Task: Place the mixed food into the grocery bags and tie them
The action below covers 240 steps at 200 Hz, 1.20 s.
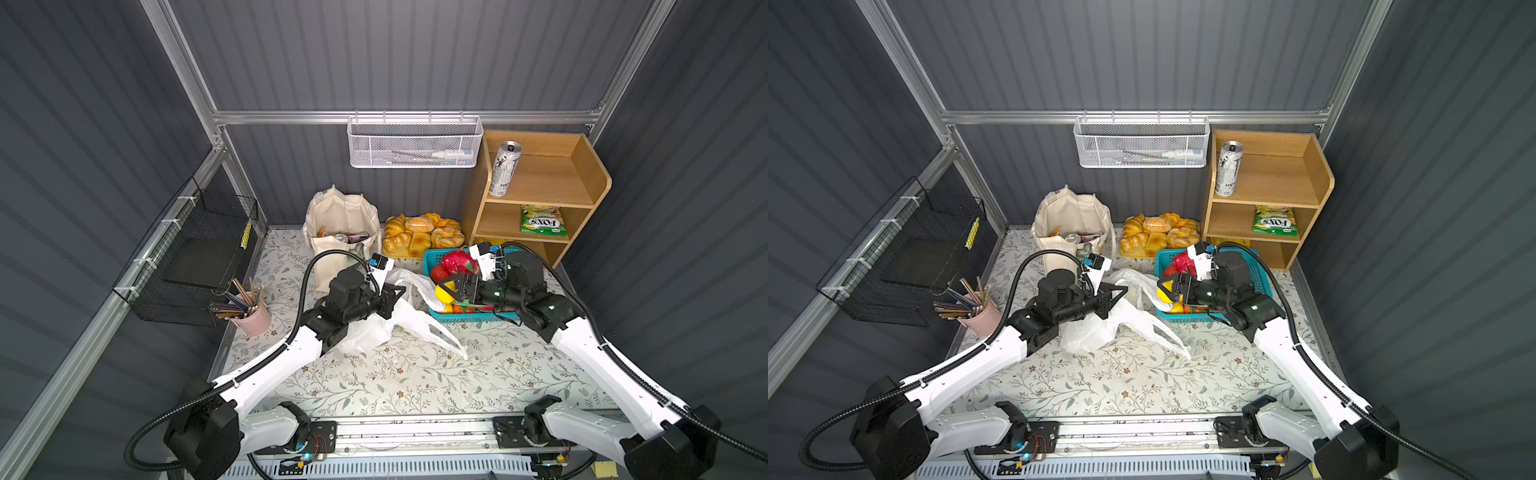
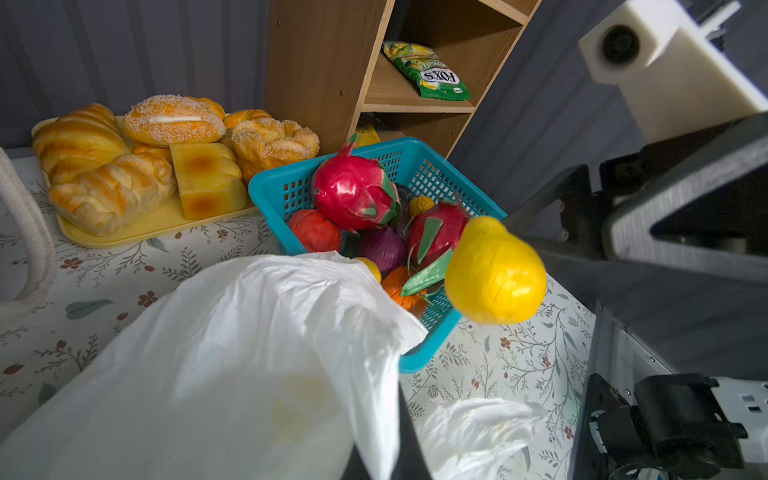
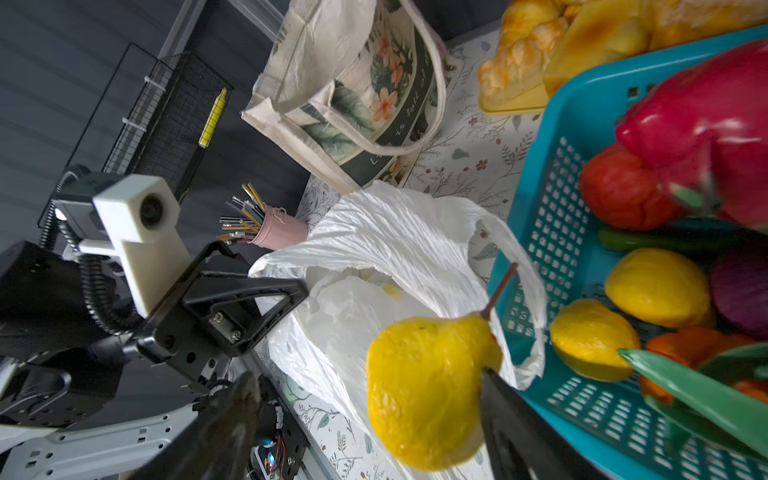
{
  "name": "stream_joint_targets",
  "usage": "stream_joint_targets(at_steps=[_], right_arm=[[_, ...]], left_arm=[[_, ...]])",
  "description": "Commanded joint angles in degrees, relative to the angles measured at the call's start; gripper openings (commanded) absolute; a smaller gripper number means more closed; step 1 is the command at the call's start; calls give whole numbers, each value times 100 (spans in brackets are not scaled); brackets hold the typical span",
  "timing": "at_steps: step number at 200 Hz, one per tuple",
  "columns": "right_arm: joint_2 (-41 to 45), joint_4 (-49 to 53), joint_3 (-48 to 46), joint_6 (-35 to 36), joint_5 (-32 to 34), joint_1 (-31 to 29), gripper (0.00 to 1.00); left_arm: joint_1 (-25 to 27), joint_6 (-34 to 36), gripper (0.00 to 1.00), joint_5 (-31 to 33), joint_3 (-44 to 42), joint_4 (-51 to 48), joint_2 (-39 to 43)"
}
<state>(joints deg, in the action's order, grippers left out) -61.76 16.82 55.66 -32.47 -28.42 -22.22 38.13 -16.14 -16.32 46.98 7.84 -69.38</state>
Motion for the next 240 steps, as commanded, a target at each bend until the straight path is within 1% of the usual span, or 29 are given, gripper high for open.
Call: stream_joint_targets(at_steps=[1, 38, 50, 70, 74, 103, 108, 116, 119, 133, 148, 166, 186, 210, 240], right_arm=[[68, 243, 190, 133, -144, 340, 82], [-1, 231, 139, 161, -92, 699, 82], [-58, 243, 138, 204, 169, 847, 82], [-205, 150, 111, 240, 445, 1284, 83], [-407, 136, 120, 255, 505, 1369, 83], [-1059, 18, 167, 338, 849, 1983, 83], [-1161, -2, 157, 362, 1078, 2050, 84], [-1302, -13, 132, 388, 1142, 2155, 84], [-1346, -9, 123, 407, 1179, 2174, 84], [-1465, 121, 30, 492, 1368, 2219, 84], [-1371, 378, -141, 522, 1475, 2271, 84], [-983, 416, -520, 446, 1519, 2355, 84], [-656, 510, -677, 407, 1479, 2448, 83], [-557, 833, -491, 503, 1425, 2564, 83], [-698, 965, -114, 589, 1155, 2766, 85]], left_arm=[[-44, -46, 0, -135, -32, 208, 29], [-51, -19, 0, -214, -27, 154, 100], [-51, -17, 0, -214, -13, 131, 112], [-51, -12, 0, -214, -2, 148, 106], [-51, -15, 0, -214, 0, 149, 109], [-51, -72, 0, -214, 22, 196, 59], [-51, -78, 0, -214, 19, 220, 53], [-51, -89, 0, -214, 21, 248, 47], [-51, -91, 0, -363, 22, 253, 38], [-51, -111, 0, -380, 16, 302, 29], [-51, -106, 0, -387, 14, 316, 30], [-51, -107, 0, -397, 23, 333, 34], [-51, -82, 0, -416, 56, 315, 30], [-51, -66, 0, -442, 58, 315, 39], [-52, -82, 0, -412, 8, 335, 94]])
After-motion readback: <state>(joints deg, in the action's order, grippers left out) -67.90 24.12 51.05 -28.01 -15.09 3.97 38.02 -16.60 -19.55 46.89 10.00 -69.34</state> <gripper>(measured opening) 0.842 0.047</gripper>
